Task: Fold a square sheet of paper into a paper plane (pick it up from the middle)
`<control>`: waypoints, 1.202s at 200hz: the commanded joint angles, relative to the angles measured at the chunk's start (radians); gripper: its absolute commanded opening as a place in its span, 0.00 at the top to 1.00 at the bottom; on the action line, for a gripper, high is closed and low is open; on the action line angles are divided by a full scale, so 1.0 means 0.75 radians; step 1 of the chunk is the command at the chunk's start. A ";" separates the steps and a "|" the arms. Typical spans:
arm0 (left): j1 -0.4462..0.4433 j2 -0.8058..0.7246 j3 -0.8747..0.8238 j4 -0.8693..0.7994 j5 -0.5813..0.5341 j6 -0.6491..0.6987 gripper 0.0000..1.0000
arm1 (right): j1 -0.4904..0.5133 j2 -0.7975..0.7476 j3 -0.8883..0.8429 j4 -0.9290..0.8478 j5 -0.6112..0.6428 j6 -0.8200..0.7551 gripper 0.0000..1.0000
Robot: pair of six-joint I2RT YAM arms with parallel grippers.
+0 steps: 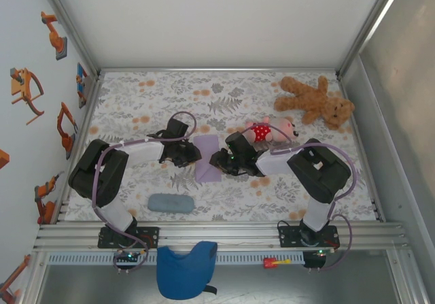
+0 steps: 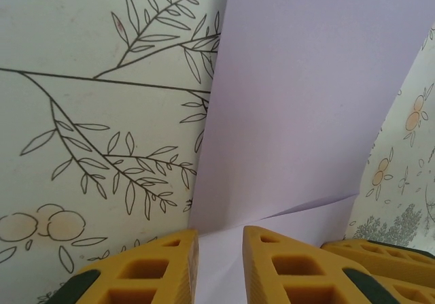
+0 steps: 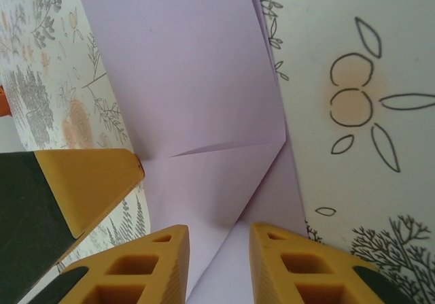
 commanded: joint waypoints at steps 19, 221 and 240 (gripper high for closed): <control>0.003 0.021 -0.034 -0.029 -0.010 -0.016 0.76 | 0.008 0.049 0.022 0.069 -0.008 0.030 0.75; 0.050 -0.275 -0.071 -0.052 -0.041 -0.056 0.64 | 0.001 0.030 -0.033 0.267 0.013 0.005 1.00; 0.085 -0.387 -0.120 -0.047 -0.053 -0.084 0.55 | -0.013 -0.042 -0.029 0.261 0.022 -0.069 1.00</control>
